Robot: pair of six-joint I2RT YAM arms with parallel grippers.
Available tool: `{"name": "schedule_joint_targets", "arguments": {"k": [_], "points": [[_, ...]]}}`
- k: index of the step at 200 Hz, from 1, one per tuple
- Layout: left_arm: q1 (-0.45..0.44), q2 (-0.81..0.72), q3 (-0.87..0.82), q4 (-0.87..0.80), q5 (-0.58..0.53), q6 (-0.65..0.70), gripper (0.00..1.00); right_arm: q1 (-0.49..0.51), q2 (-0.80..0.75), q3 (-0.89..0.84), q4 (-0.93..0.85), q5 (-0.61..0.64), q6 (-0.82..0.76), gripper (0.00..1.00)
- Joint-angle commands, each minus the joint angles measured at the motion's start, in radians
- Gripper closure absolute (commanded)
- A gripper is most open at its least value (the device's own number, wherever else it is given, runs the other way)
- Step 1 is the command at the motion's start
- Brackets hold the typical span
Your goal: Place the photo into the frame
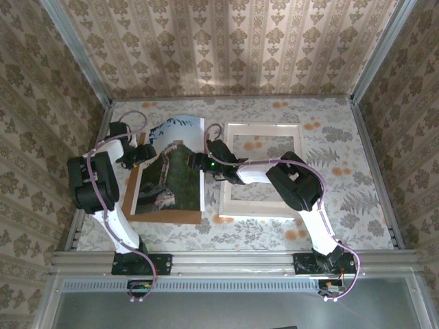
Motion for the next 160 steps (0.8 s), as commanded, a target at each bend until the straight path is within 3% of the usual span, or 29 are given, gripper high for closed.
{"name": "schedule_joint_targets", "arguments": {"k": [1, 40, 68, 104, 119, 140, 160], "points": [[0.006, -0.019, -0.028, -0.043, 0.030, -0.019, 0.27, -0.005, -0.036, -0.025, 0.213, -0.077, -0.028, 0.32], [0.010, -0.030, -0.034, -0.035, 0.030, -0.024, 0.27, -0.007, -0.066, -0.069, 0.308, -0.084, -0.021, 0.37], [0.012, -0.039, -0.036, -0.026, 0.025, -0.035, 0.27, -0.021, -0.106, -0.058, 0.150, -0.049, 0.011, 0.61], [0.011, -0.110, -0.029, 0.001, -0.026, -0.072, 0.21, -0.026, -0.129, 0.065, -0.202, 0.007, 0.075, 0.91], [0.007, -0.186, -0.036, 0.033, -0.072, -0.097, 0.19, -0.034, -0.151, 0.109, -0.305, 0.016, 0.083, 1.00], [-0.023, -0.379, -0.107, 0.144, -0.124, -0.121, 0.18, -0.069, -0.225, 0.156, -0.421, 0.012, 0.069, 1.00], [-0.137, -0.606, -0.219, 0.298, -0.144, -0.071, 0.14, -0.140, -0.307, 0.216, -0.546, -0.031, 0.067, 1.00]]}}
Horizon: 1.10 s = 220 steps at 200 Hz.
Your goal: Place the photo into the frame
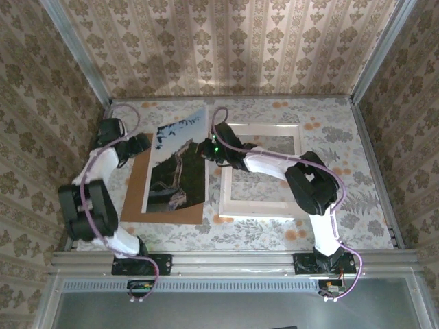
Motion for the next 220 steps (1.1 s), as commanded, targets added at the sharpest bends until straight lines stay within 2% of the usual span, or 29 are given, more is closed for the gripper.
{"name": "schedule_joint_targets", "arguments": {"k": [1, 30, 54, 81, 104, 120, 139, 152, 163, 220], "points": [[-0.118, -0.251, -0.094, 0.202, -0.051, 0.023, 0.14, -0.085, -0.146, 0.096, -0.218, -0.021, 0.004, 1.00], [-0.445, -0.496, -0.228, 0.392, -0.055, 0.233, 0.12, -0.208, -0.246, 0.150, -0.316, -0.114, 0.026, 1.00], [-0.716, -0.591, -0.257, 0.393, -0.082, 0.426, 0.09, -0.287, -0.287, 0.207, -0.399, -0.152, 0.013, 1.00], [-0.979, -0.549, -0.209, 0.343, -0.209, 0.659, 0.05, -0.339, -0.319, 0.250, -0.467, -0.152, -0.011, 1.00], [-1.123, -0.427, -0.160, 0.367, -0.353, 0.801, 0.04, -0.359, -0.349, 0.248, -0.468, -0.153, 0.002, 1.00], [-1.167, -0.344, -0.138, 0.437, -0.469, 0.887, 0.03, -0.367, -0.364, 0.246, -0.475, -0.144, 0.007, 1.00], [-1.170, -0.276, -0.117, 0.525, -0.554, 0.934, 0.05, -0.370, -0.372, 0.239, -0.478, -0.148, 0.015, 1.00], [-1.168, -0.240, -0.105, 0.579, -0.587, 0.947, 0.09, -0.370, -0.376, 0.227, -0.470, -0.155, 0.023, 1.00], [-1.168, -0.215, -0.093, 0.603, -0.603, 0.954, 0.18, -0.370, -0.377, 0.218, -0.466, -0.155, 0.027, 1.00], [-1.172, -0.177, -0.121, 0.724, -0.639, 0.991, 0.76, -0.373, -0.367, 0.191, -0.443, -0.164, 0.069, 1.00]]}}
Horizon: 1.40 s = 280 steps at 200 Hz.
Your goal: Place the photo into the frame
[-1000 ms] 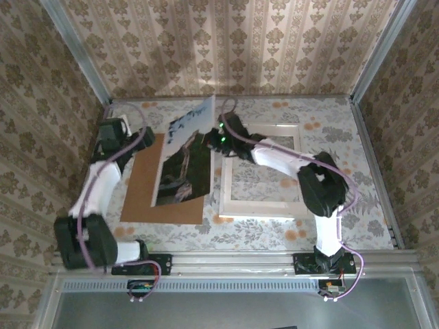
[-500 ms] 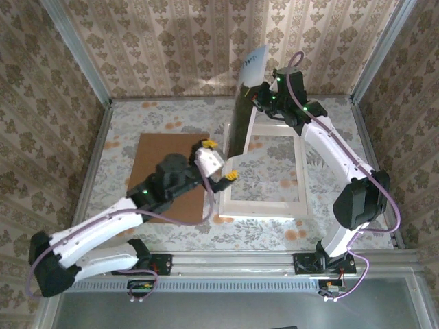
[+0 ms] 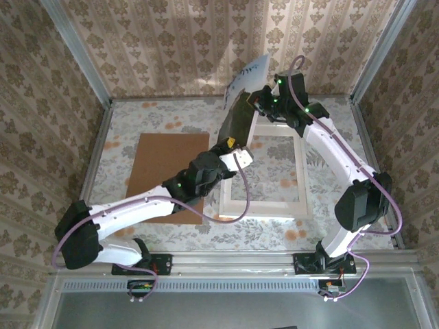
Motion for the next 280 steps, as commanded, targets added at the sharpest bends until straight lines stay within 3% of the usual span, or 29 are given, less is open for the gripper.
{"name": "schedule_joint_targets", "arguments": {"k": [1, 29, 66, 84, 96, 128, 163, 183, 218, 260, 280], "points": [[-0.005, 0.004, 0.012, 0.102, -0.051, 0.046, 0.77, -0.006, -0.024, -0.014, 0.008, -0.026, 0.036, 1.00], [0.009, 0.005, 0.011, 0.125, -0.066, 0.034, 1.00, -0.007, -0.012, 0.012, 0.015, -0.038, 0.046, 0.92], [0.037, -0.010, 0.095, 0.096, -0.147, -0.104, 1.00, -0.052, -0.059, 0.039, 0.021, -0.087, 0.016, 0.36], [0.068, -0.032, 0.163, 0.016, -0.117, -0.247, 1.00, -0.098, -0.173, -0.034, 0.047, -0.089, -0.033, 0.18], [0.096, -0.044, 0.206, -0.038, -0.079, -0.357, 1.00, -0.134, -0.269, -0.115, 0.071, -0.083, -0.057, 0.12], [0.170, -0.066, 0.309, -0.135, 0.082, -0.624, 1.00, -0.162, -0.541, -0.466, 0.280, 0.045, -0.052, 0.03], [0.220, -0.056, 0.418, -0.174, 0.249, -0.789, 1.00, -0.140, -0.558, -0.710, 0.632, 0.040, 0.078, 0.00], [0.226, -0.044, 0.482, -0.212, 0.303, -0.815, 1.00, -0.133, -0.535, -0.747, 0.722, 0.033, 0.075, 0.00], [0.242, -0.036, 0.533, -0.288, 0.330, -0.857, 1.00, -0.162, -0.506, -0.687, 0.636, -0.002, -0.048, 0.00], [0.290, -0.076, 0.469, -0.170, 0.397, -1.026, 1.00, -0.149, -0.322, -0.779, 1.104, -0.095, 0.249, 0.00], [0.336, -0.100, 0.413, -0.098, 0.428, -1.133, 1.00, -0.118, -0.249, -0.765, 1.223, -0.095, 0.329, 0.00]]}}
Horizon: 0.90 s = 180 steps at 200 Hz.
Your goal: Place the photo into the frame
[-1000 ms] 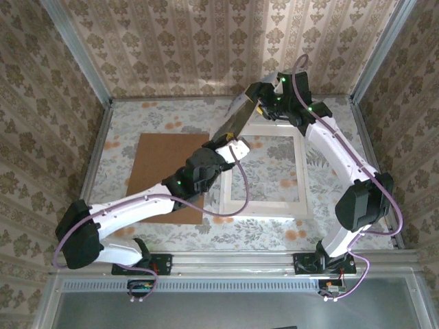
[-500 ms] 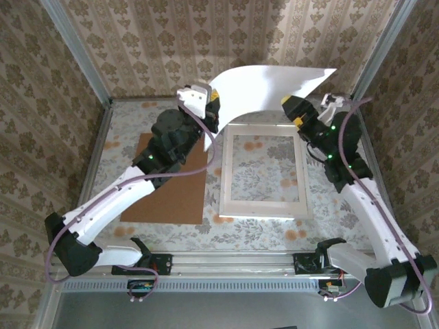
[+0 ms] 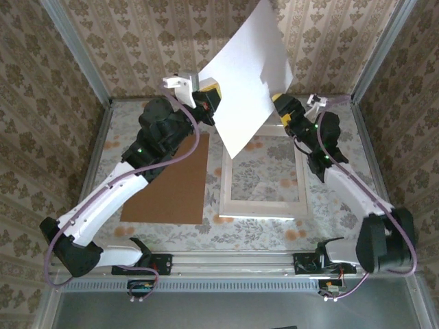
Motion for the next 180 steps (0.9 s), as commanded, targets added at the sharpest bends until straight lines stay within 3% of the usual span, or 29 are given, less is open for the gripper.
{"name": "schedule_joint_targets", "arguments": {"k": [1, 47, 101, 135, 180], "points": [[0.047, -0.051, -0.055, 0.116, 0.063, -0.172, 1.00, 0.035, 0.082, -0.013, 0.276, -0.049, 0.158, 0.00], [0.150, -0.101, -0.200, 0.295, 0.099, -0.395, 1.00, 0.135, 0.203, 0.034, 0.287, 0.006, 0.197, 0.00], [0.258, -0.145, -0.318, 0.380, 0.134, -0.552, 1.00, 0.187, 0.472, 0.159, 0.577, -0.048, 0.499, 0.13], [0.301, -0.156, -0.353, 0.400, 0.146, -0.571, 1.00, 0.197, 0.469, 0.180, 0.509, -0.047, 0.524, 0.19], [0.367, -0.130, -0.350, 0.433, 0.154, -0.581, 1.00, 0.199, 0.398, 0.077, 0.418, -0.018, 0.556, 0.12]]}}
